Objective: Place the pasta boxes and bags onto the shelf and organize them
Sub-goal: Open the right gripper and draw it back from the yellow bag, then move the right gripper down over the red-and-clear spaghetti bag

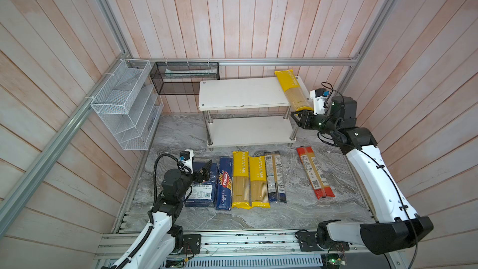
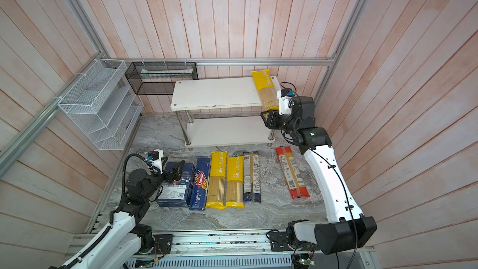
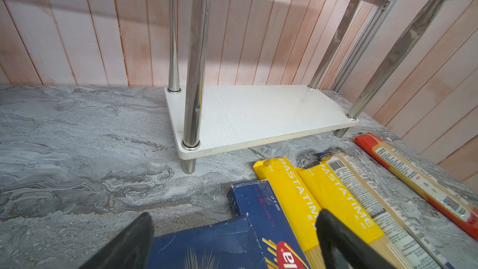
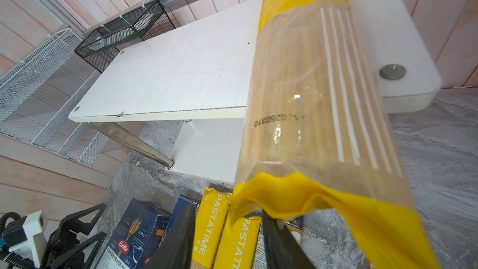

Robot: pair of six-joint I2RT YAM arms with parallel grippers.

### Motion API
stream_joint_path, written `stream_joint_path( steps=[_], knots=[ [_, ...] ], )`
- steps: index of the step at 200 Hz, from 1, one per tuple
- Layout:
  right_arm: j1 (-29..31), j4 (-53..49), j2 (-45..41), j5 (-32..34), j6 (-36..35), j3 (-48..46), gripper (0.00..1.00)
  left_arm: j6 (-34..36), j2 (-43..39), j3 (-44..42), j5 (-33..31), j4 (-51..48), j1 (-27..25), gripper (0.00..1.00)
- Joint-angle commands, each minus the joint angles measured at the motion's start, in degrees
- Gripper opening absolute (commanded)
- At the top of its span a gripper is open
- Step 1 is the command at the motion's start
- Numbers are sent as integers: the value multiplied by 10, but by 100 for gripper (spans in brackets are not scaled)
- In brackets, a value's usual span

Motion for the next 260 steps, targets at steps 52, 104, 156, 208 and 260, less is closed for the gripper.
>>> stream_joint_path(
  steps=[52, 104, 156, 208, 260],
  knots=[
    [0, -2, 8, -19, 2, 19, 44, 0, -7, -10, -2, -1, 0, 100],
    [0, -54, -76, 59, 4, -79, 46, 2, 1, -7, 7, 1, 0, 100],
    [0, -43, -176, 78, 54, -191, 47, 1, -15, -14, 3, 1, 0, 100],
    [0, -39, -193, 130, 63, -270, 47, 6, -18, -13, 13, -4, -1, 100],
    [-7, 6, -242, 242, 85, -387, 66, 7, -20, -14, 14, -4, 0, 100]
  ],
)
